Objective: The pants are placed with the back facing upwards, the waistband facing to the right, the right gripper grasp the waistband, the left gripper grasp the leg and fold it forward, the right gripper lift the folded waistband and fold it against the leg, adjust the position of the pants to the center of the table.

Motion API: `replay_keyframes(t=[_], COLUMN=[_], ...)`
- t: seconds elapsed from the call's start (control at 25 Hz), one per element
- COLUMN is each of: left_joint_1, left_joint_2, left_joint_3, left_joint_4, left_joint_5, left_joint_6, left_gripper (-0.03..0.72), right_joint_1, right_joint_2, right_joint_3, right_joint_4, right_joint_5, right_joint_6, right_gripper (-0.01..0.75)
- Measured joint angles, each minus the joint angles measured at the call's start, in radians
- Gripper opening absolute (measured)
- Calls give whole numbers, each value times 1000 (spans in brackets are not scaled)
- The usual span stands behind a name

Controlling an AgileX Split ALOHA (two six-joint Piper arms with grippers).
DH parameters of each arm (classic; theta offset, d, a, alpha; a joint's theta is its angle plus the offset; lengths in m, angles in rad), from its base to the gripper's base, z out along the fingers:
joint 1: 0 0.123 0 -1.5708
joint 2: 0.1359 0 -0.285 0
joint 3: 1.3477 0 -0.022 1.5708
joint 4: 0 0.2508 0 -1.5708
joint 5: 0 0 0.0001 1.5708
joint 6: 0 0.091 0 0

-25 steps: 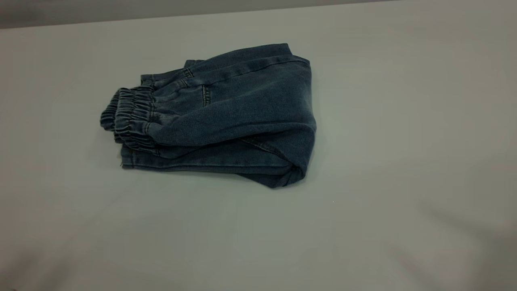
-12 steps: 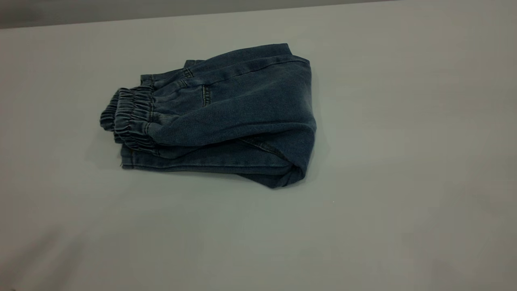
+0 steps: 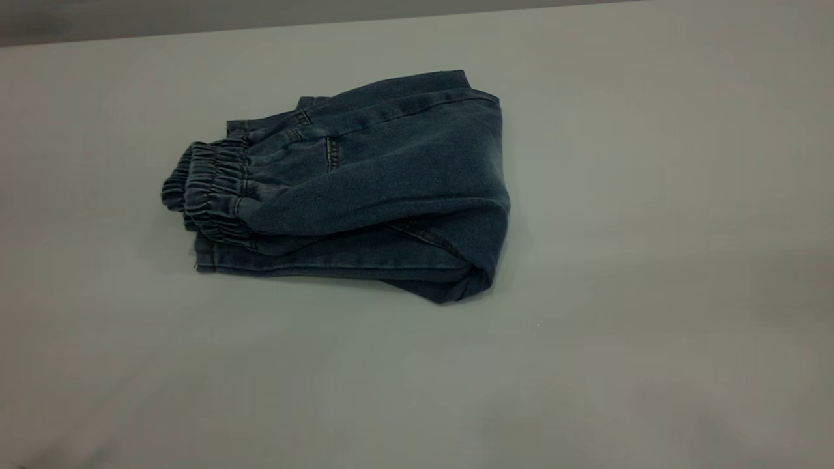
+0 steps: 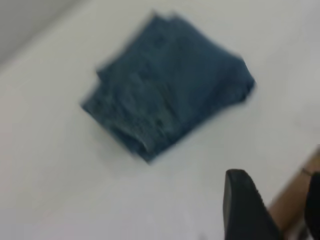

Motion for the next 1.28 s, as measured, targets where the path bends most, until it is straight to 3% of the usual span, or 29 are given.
replay_keyframes(t=[0.36, 0.84, 1.28], left_joint_1=[0, 0, 0], left_joint_2=[-175, -468, -475], left_joint_3=[256, 349, 464], left_joint_4=[-2, 24, 20], left_joint_5=[-55, -71, -71], left_joint_6=[-82, -134, -255], left_gripper=[300, 300, 300], right_joint_1=[0, 0, 0], right_joint_2=[-78, -77, -77], right_joint_3=[240, 240, 239], right_joint_4=[-6, -7, -7], right_joint_5=[-103, -102, -102], right_joint_6=[-9, -10, -10], right_gripper=[446, 446, 446])
